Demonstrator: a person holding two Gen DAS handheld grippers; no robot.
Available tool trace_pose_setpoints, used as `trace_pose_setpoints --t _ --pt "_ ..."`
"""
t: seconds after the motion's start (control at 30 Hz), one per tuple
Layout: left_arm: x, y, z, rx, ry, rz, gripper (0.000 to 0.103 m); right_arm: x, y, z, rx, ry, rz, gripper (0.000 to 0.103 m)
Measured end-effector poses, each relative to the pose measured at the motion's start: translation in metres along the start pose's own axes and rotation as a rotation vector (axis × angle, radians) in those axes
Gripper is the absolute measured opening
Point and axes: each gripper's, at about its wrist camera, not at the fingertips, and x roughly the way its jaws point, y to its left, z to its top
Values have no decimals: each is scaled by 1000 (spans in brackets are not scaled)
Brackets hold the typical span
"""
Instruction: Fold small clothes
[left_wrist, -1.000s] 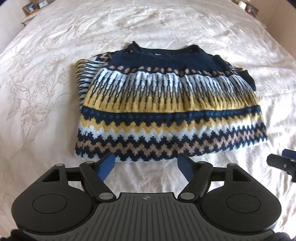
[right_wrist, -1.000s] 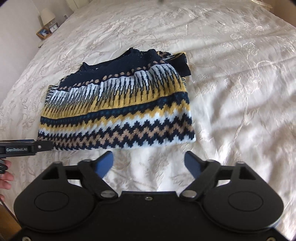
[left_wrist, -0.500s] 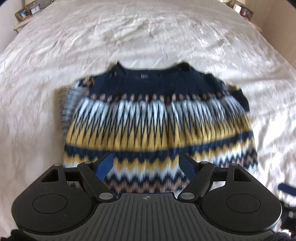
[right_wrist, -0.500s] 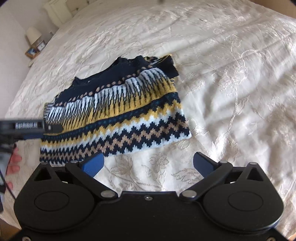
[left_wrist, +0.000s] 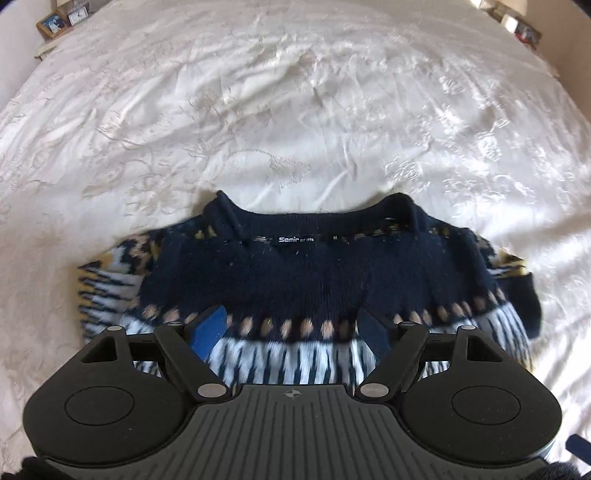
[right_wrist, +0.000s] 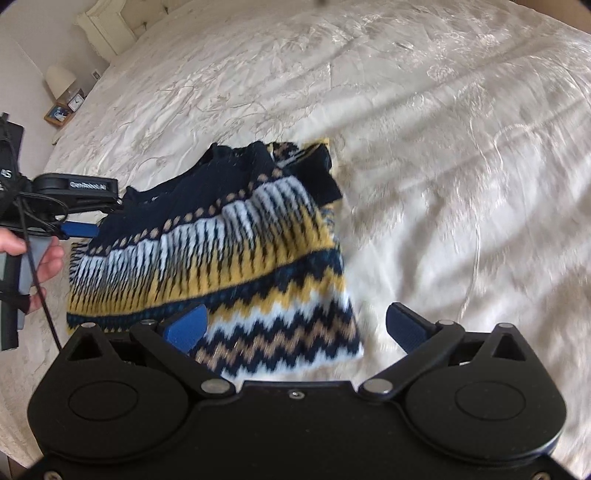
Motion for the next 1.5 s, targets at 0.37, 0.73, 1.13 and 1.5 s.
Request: trace_pose_setpoints --t 0.37,0.73,1.13,1.5 --pt "81 -7 18 -14 79 76 103 47 -23 33 2 73 13 102" --pt "83 6 6 -48 -22 22 103 68 -30 38 8 100 53 102" --pt "74 -3 8 20 -71 51 96 68 -43 36 61 106 97 102" --pt "8 0 -31 94 -112 59 74 66 -54 47 41 48 170 102"
